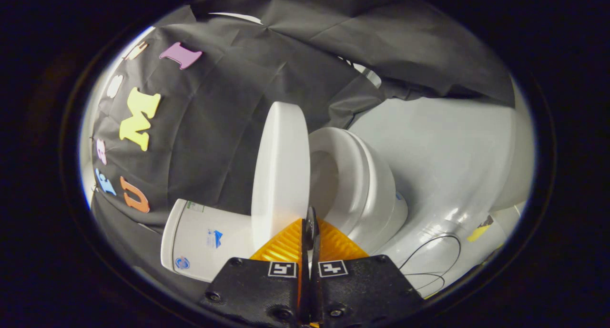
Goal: Open the toilet lid.
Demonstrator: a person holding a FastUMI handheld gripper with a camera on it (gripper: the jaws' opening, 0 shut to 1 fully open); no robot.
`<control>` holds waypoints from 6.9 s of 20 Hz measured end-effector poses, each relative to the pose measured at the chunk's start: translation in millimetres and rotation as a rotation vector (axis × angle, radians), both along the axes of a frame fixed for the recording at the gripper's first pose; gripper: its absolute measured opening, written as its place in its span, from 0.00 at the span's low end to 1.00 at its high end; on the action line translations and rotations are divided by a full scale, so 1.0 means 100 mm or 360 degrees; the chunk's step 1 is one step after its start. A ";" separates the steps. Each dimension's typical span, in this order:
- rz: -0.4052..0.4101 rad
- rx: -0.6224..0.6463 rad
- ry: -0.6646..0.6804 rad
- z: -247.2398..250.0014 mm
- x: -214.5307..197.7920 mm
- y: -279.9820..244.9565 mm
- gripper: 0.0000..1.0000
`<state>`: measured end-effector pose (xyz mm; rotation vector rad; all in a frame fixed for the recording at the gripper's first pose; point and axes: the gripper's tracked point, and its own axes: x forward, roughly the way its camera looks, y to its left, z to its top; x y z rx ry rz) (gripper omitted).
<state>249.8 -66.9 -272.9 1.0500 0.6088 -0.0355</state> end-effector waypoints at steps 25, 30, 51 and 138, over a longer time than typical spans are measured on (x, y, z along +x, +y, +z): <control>0.0111 -0.0555 -0.0189 1.20 -0.04 0.68 0.04; 0.0129 -0.0610 -0.0224 1.33 -0.05 0.83 0.04; 0.0216 -0.0991 -0.0342 1.77 -0.09 1.54 0.05; -0.0118 -0.1640 -0.0892 2.19 -2.41 -0.08 1.00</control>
